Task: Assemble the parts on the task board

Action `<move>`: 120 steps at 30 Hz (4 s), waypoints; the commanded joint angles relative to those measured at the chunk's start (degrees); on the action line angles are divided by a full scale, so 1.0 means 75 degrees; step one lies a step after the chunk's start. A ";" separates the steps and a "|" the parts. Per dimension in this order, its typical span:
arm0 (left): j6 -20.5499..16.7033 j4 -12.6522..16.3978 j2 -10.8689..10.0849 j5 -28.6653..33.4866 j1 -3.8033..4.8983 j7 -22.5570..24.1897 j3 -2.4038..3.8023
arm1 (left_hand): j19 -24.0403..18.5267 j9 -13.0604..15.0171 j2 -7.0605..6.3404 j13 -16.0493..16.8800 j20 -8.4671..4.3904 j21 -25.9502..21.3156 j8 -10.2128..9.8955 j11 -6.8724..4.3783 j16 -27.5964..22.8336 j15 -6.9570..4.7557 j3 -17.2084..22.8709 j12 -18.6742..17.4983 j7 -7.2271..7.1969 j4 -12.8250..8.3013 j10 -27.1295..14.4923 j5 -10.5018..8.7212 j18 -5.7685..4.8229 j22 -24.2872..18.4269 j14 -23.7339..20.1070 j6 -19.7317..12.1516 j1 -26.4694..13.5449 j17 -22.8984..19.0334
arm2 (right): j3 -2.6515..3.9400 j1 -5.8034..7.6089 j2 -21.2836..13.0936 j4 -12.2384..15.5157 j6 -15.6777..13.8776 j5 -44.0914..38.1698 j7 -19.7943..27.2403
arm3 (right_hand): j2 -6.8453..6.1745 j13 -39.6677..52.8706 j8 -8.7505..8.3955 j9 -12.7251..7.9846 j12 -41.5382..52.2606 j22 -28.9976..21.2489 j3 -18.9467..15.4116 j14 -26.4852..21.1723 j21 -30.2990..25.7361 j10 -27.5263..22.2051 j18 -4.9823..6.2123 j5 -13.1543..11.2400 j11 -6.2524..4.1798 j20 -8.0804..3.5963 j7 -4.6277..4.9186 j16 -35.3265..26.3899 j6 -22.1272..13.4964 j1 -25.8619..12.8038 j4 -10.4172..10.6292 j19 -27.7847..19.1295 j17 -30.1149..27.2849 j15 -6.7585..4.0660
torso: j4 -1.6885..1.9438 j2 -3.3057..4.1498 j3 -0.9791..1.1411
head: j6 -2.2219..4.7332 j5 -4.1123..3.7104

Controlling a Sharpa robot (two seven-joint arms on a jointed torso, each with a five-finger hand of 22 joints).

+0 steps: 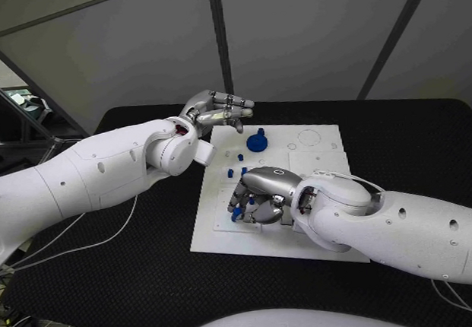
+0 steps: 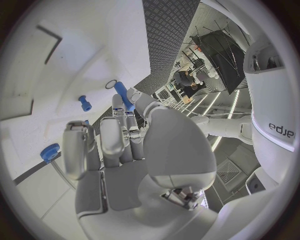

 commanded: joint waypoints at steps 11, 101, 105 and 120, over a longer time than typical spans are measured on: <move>0.0088 -0.0009 0.0000 0.0033 0.0011 0.0007 0.0003 | -0.0037 -0.0011 0.0086 -0.0011 0.0018 -0.0033 -0.0041 0.0050 -0.0028 0.0020 -0.0023 0.0044 0.0034 -0.0018 -0.0023 -0.0035 -0.0093 -0.0011 -0.0025 0.0022 0.0011 -0.0008 | 0.0000 -0.0001 -0.0009 -0.0045 0.0286 -0.0680 -0.0488 | 0.0043 -0.0012 0.0018 0.0015 -0.0042 0.0947 0.0058 0.0063 -0.0024 -0.0033 -0.0055 0.0049 0.0009 -0.0052 0.0052 -0.0005 -0.0014 -0.0017 0.0000 0.0222 0.0007 -0.0048 | 0.0007 -0.0001 -0.0009 | -0.0004 -0.0008; 0.0104 0.0073 -0.0209 0.0032 -0.0005 -0.0028 -0.0072 | -0.0040 -0.0019 0.0102 -0.0015 0.0023 -0.0052 -0.0046 0.0054 -0.0057 0.0025 -0.0048 0.0047 0.0037 -0.0026 -0.0031 -0.0047 -0.0094 -0.0013 -0.0024 0.0022 0.0003 -0.0020 | 0.0187 -0.0019 -0.4063 0.2316 -0.1194 0.0884 -0.3627 | -0.0833 0.7038 0.0911 0.2817 0.6960 0.1887 -0.3117 0.0253 0.0843 0.0532 -0.0313 -0.0074 -0.0520 -0.0440 -0.0415 0.0927 -0.0469 -0.0968 0.2755 0.0745 0.1162 -0.0463 | -0.0135 -0.0078 -0.0042 | 0.0222 -0.0807; 0.0103 0.0073 -0.0218 0.0032 -0.0006 -0.0023 -0.0077 | -0.0040 -0.0019 0.0102 -0.0015 0.0023 -0.0052 -0.0046 0.0054 -0.0057 0.0025 -0.0048 0.0047 0.0037 -0.0026 -0.0031 -0.0047 -0.0094 -0.0013 -0.0024 0.0022 0.0003 -0.0020 | 0.0184 -0.0060 -0.3930 0.2272 -0.1060 0.0736 -0.3795 | -0.0834 0.7133 0.0909 0.2940 0.7033 0.1909 -0.3175 0.0257 0.0864 0.0522 -0.0320 -0.0071 -0.0524 -0.0437 -0.0410 0.0947 -0.0492 -0.0984 0.2799 0.0757 0.1195 -0.0463 | -0.0137 -0.0075 -0.0041 | 0.0201 -0.0797; 0.0101 0.0079 -0.0236 0.0032 -0.0007 -0.0026 -0.0080 | -0.0040 -0.0019 0.0102 -0.0015 0.0023 -0.0052 -0.0046 0.0054 -0.0057 0.0025 -0.0048 0.0047 0.0037 -0.0026 -0.0031 -0.0047 -0.0094 -0.0013 -0.0024 0.0022 0.0003 -0.0020 | 0.0179 -0.0348 -0.3608 0.2170 -0.0470 0.0491 -0.4029 | -0.0791 0.7606 0.0912 0.3269 0.7478 0.1987 -0.3267 0.0286 0.0946 0.0623 -0.0345 -0.0039 -0.0536 -0.0439 -0.0428 0.1047 -0.0491 -0.1024 0.2811 0.0806 0.1367 -0.0470 | -0.0155 -0.0072 -0.0043 | 0.0132 -0.0755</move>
